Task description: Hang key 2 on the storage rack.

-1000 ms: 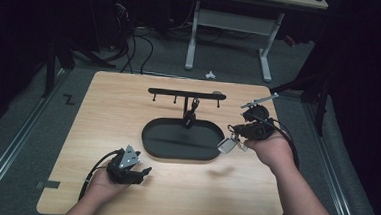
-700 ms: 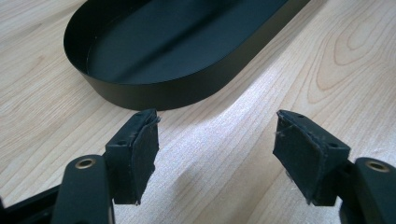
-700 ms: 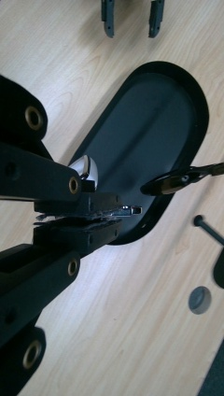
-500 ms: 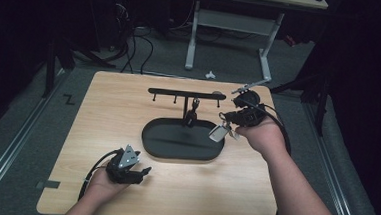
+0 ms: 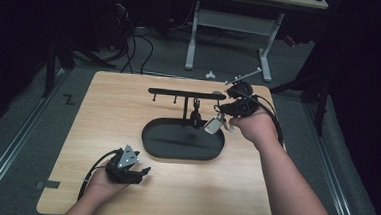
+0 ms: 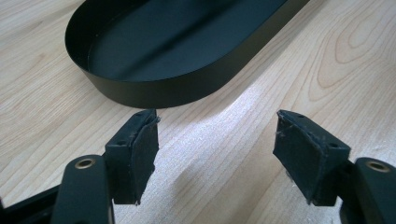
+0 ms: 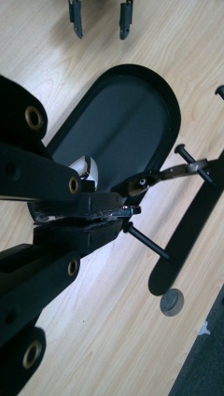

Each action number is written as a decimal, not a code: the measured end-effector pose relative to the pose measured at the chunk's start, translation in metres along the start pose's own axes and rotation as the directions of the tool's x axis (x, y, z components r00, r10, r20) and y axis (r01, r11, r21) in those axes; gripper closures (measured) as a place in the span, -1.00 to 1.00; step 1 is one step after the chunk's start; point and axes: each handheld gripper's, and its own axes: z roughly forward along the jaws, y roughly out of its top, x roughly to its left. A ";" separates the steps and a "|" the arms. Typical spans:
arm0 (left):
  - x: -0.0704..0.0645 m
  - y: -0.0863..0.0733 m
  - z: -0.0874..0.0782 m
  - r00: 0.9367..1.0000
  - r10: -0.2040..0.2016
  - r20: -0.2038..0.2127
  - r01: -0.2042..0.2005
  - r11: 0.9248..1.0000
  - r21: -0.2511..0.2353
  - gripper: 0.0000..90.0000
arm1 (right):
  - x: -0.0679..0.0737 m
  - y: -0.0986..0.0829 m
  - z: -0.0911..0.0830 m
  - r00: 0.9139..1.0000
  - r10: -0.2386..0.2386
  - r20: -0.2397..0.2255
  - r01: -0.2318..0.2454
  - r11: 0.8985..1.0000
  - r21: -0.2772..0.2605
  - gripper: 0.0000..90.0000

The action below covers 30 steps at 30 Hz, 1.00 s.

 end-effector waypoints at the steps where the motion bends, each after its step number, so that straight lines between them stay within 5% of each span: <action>1: 0.000 0.000 0.000 1.000 0.000 0.000 0.000 1.000 0.000 -0.31 | 0.000 0.000 0.000 1.000 0.000 0.000 0.000 1.000 0.000 0.92; 14: 0.000 -0.001 0.001 1.000 0.002 0.002 -0.002 1.000 0.002 -0.31 | -0.017 0.007 0.014 0.999 0.036 0.010 -0.036 0.999 -0.008 0.92; 30: 0.001 -0.002 -0.001 1.000 -0.002 0.003 0.002 1.000 0.008 -0.32 | -0.021 0.008 0.021 0.998 0.057 0.034 -0.056 0.998 -0.014 0.86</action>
